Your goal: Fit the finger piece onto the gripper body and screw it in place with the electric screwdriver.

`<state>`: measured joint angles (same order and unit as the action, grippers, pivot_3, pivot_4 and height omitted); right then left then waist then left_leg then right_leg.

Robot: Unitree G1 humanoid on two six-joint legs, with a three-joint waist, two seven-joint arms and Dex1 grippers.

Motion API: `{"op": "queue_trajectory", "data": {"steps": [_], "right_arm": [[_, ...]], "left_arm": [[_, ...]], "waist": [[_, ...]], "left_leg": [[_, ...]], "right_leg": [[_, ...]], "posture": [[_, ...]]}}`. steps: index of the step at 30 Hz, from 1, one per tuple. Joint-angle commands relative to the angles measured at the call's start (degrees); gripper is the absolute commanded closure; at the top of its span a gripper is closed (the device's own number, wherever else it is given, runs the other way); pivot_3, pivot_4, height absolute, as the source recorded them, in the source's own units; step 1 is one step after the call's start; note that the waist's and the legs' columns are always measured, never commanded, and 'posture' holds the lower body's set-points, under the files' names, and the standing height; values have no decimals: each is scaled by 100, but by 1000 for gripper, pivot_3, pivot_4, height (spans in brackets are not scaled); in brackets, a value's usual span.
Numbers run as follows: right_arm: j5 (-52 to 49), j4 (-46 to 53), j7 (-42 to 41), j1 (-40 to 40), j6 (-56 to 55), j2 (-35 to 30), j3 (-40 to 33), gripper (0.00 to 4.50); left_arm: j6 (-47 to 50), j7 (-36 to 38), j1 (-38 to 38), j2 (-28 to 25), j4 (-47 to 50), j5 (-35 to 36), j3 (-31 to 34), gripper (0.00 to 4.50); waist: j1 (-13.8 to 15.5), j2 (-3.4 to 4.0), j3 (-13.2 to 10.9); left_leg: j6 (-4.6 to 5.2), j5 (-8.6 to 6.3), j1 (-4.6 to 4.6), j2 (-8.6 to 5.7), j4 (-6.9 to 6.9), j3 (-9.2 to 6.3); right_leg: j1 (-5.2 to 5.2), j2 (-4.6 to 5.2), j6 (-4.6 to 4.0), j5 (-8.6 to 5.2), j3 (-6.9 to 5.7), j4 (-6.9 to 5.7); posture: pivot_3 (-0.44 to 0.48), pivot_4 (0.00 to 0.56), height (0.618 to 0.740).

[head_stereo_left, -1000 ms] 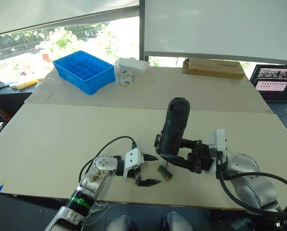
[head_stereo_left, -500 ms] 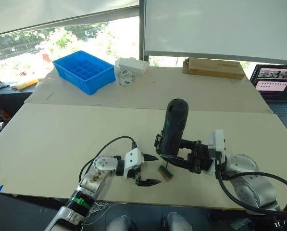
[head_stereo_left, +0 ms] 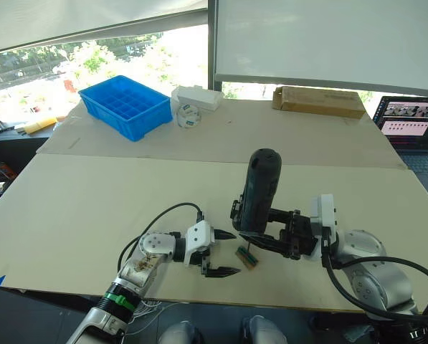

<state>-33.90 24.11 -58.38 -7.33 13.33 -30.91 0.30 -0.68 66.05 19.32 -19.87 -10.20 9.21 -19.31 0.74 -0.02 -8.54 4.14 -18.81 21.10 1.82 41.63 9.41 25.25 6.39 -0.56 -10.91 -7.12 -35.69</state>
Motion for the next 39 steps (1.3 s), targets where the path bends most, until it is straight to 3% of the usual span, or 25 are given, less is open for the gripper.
{"op": "queue_trajectory", "data": {"steps": [1,15,27,39], "right_arm": [[11,24,5,52,-236,42,-117,2589],[20,22,89,124,-308,31,-85,2589],[-600,488,258,-40,145,-222,-435,2589],[-1235,1083,649,75,619,-477,-1009,2589]], "left_arm": [[147,-11,-106,-15,-54,-71,-124,22],[180,-19,-122,-32,-12,-63,-117,22],[135,95,-183,-222,61,125,110,22],[131,527,-634,-805,649,1040,820,22]], "waist": [[1,0,0],[0,0,0],[-19,0,0],[-36,0,-1]], "left_leg": [[0,0,0,0,0,0],[0,0,0,0,0,-1],[0,-1,3,3,-1,-2],[-4,1,12,9,-2,0]], "right_leg": [[0,0,0,0,0,0],[-1,3,1,-1,1,1],[4,12,0,0,2,2],[20,12,-4,-2,3,1]], "posture": [[0,150,740],[0,150,740],[0,150,740],[0,150,740]]}}
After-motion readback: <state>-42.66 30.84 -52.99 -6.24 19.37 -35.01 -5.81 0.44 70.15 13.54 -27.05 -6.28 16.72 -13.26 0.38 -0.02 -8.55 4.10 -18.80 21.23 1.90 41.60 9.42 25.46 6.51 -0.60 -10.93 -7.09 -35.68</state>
